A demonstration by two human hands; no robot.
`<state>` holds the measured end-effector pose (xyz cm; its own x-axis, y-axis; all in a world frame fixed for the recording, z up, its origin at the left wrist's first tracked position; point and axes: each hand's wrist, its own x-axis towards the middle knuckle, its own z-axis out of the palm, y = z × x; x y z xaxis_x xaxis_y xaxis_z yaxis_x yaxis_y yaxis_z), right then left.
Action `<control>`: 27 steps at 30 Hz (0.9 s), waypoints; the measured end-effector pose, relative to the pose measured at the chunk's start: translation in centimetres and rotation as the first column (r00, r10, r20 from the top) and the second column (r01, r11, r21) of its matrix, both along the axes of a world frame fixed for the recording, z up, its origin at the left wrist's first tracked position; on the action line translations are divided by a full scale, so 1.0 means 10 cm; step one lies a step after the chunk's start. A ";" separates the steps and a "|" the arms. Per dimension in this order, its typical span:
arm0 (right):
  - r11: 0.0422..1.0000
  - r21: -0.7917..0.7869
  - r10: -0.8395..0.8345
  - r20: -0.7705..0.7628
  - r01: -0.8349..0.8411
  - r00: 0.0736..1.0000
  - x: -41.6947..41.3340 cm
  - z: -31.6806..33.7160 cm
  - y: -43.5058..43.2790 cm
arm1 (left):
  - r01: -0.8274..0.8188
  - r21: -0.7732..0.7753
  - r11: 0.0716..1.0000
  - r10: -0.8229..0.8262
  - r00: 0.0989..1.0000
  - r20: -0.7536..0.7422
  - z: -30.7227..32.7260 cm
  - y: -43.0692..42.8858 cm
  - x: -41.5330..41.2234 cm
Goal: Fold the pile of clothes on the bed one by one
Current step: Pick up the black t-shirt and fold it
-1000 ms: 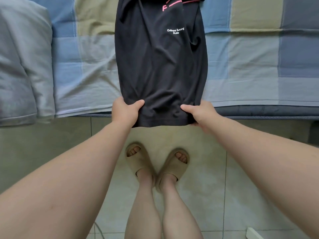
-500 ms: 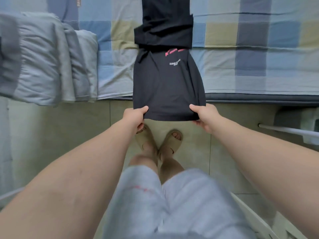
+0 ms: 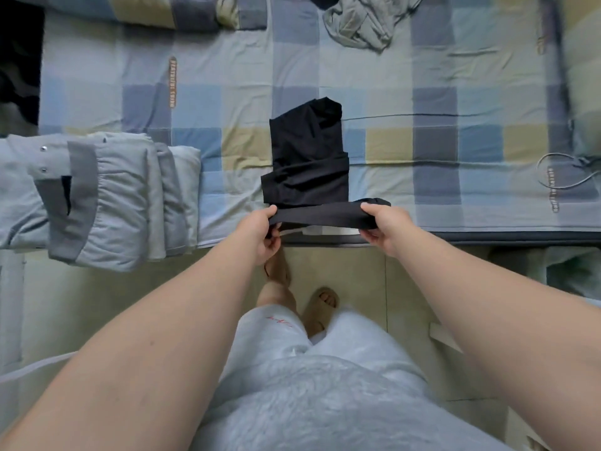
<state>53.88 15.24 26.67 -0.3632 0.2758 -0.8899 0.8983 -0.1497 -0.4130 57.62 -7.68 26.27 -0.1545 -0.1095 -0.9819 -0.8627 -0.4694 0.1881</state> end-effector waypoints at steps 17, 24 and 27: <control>0.998 -0.018 0.057 -0.111 -0.060 0.992 -2.83 -1.96 -0.47 | -0.013 -0.046 0.999 0.002 0.974 -0.228 -1.82 -0.38 -2.89; 0.730 0.491 0.567 -0.045 -0.476 0.823 -2.66 -3.09 -0.07 | 0.357 -0.715 0.602 -0.544 0.838 -0.040 -2.97 -0.35 -2.44; 0.792 0.391 0.539 -0.085 -0.469 0.838 -2.63 -3.19 0.00 | 0.376 -0.694 0.614 -0.585 0.807 -0.081 -3.05 -0.30 -2.43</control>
